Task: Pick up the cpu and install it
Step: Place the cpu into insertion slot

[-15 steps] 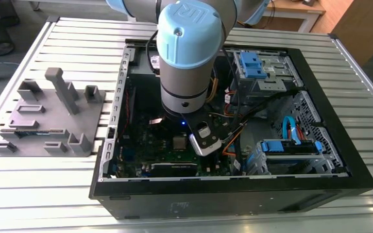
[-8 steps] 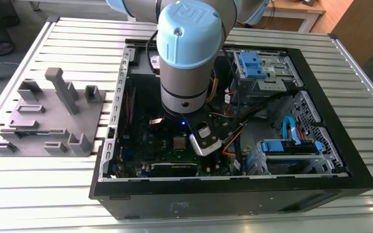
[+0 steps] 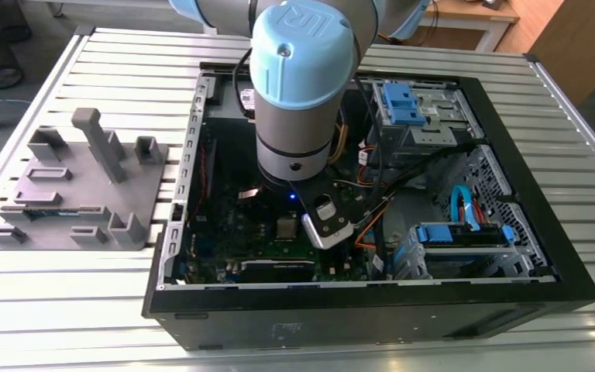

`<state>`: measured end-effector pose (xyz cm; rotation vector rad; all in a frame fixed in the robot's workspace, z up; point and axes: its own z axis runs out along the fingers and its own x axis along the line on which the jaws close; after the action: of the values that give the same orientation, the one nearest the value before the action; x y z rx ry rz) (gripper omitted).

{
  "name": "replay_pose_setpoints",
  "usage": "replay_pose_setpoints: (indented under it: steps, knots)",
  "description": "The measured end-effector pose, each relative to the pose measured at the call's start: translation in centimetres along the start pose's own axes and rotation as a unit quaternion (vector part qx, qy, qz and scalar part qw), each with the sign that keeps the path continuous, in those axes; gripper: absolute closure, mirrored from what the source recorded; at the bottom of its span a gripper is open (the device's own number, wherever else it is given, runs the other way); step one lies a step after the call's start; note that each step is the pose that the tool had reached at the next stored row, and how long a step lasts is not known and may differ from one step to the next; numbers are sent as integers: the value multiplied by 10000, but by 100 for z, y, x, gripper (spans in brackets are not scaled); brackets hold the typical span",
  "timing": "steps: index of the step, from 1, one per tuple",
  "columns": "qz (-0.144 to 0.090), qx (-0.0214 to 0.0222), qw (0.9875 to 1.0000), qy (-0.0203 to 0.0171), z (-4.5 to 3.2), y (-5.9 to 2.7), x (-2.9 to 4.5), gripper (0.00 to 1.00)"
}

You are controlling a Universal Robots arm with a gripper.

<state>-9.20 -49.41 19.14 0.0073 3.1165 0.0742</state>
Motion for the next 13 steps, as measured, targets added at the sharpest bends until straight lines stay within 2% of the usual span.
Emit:
replay_pose_setpoints:
  steps: [13]
  knots:
    - [0,-1,10000,0,-45,2,0,62]
